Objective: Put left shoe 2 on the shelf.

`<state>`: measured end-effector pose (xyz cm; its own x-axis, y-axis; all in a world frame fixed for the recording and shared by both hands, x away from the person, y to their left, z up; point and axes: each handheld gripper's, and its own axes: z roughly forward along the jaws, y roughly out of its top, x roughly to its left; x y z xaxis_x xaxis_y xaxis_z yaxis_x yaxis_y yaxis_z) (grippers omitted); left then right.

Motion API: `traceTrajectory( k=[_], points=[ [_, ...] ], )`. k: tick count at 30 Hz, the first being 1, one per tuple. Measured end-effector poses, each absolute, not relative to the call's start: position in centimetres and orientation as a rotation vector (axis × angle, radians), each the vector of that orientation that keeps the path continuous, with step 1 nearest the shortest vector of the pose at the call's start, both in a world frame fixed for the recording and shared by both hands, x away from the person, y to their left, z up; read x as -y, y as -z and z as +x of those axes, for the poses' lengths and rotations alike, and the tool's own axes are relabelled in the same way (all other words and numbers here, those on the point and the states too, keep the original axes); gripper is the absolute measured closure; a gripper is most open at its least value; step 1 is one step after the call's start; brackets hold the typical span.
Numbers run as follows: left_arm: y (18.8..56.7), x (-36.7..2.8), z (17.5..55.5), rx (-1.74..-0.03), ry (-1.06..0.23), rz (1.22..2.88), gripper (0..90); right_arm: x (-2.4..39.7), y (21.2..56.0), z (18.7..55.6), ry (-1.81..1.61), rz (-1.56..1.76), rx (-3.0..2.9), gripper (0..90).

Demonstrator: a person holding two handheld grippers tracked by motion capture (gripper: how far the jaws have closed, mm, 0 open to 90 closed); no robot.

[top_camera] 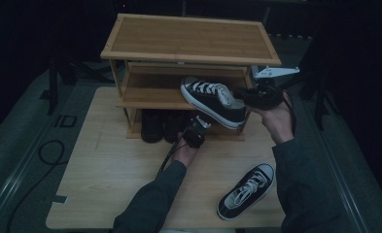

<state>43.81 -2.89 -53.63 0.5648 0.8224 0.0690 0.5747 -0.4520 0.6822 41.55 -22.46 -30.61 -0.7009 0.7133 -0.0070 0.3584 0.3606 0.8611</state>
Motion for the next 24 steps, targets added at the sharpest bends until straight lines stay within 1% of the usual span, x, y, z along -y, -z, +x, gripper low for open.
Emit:
traceTrajectory(
  k=[7, 8, 15, 20, 22, 23, 24],
  points=[
    [54.0, 3.2, 44.4, -1.180, -0.493, 2.148, 90.0, 23.5, 30.5, 41.0, -1.249, 0.924, -2.273, 81.4],
    [53.9, 3.0, 44.7, -1.151, -0.511, 2.166, 90.0, 23.6, 30.5, 40.9, -1.242, 0.916, -2.279, 81.4],
    [53.6, 3.0, 45.4, -1.143, -0.518, 2.219, 89.9, 24.6, 30.3, 40.8, -1.216, 0.931, -2.259, 81.6],
    [53.7, 3.1, 45.7, -1.176, -0.509, 2.196, 88.3, 25.5, 30.2, 40.8, -1.191, 0.951, -2.248, 82.1],
    [53.8, 3.3, 45.8, -1.203, -0.525, 2.177, 88.2, 25.9, 30.4, 40.8, -1.177, 0.962, -2.250, 82.3],
    [54.0, 3.0, 46.1, -1.181, -0.509, 2.172, 88.2, 26.1, 30.5, 40.8, -1.175, 0.967, -2.251, 82.5],
    [53.9, 2.6, 46.6, -1.116, -0.527, 2.211, 88.4, 26.3, 30.6, 40.8, -1.169, 0.972, -2.255, 82.8]
  ],
)
